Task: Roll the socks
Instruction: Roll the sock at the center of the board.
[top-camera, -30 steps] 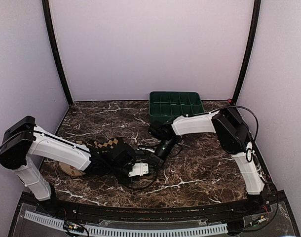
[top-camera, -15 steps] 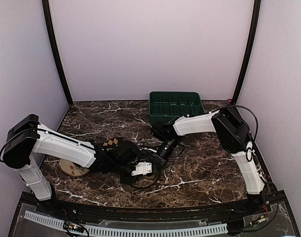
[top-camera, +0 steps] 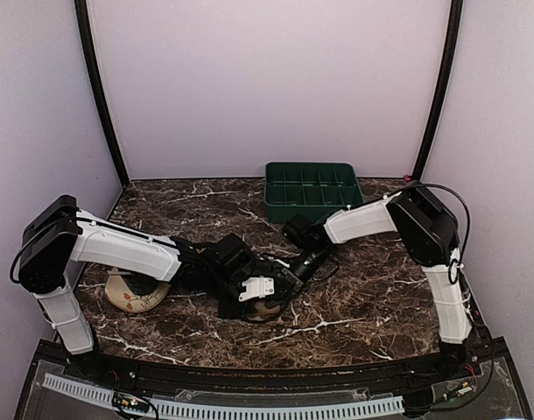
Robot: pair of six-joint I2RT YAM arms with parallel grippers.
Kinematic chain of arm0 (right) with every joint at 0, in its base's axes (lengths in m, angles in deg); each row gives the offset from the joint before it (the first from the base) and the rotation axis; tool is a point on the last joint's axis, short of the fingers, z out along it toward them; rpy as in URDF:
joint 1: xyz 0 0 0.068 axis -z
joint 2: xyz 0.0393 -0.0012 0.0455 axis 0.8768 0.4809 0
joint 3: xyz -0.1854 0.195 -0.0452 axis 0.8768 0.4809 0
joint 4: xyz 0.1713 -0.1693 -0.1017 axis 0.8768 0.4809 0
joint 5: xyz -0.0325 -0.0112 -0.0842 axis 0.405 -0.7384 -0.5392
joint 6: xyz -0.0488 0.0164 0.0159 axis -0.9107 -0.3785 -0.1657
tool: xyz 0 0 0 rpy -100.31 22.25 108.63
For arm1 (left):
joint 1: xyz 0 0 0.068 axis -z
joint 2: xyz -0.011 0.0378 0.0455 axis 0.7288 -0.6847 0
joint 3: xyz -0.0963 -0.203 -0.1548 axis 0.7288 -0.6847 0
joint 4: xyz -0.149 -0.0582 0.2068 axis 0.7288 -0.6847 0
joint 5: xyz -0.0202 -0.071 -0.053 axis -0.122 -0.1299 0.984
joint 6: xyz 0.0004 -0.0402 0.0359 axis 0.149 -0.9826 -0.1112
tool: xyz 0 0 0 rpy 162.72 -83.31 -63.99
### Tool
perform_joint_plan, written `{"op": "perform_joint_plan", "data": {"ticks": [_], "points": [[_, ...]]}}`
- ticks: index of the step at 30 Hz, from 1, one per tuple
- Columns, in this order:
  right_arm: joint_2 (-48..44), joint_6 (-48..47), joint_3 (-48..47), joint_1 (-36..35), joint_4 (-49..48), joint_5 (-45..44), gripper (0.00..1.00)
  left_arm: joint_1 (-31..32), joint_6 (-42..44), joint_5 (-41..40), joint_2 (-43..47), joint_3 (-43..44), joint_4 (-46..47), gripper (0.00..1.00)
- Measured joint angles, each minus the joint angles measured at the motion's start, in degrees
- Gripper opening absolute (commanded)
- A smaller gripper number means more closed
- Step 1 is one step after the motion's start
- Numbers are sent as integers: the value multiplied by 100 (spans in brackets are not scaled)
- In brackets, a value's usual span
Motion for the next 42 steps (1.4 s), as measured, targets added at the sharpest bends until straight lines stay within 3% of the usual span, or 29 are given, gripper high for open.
{"op": "perform_joint_plan", "data": {"ticks": [12, 28, 42], "points": [[-435, 741, 863, 256, -1274, 13, 38, -354, -96, 1097, -564, 868, -925, 0], [-1036, 1331, 1600, 424, -2448, -457, 41, -879, -225, 2212, -944, 1325, -1602, 0], [-2291, 1646, 3012, 457, -3641, -2061, 39, -1316, -341, 3239, -1462, 1801, -2295, 0]]}}
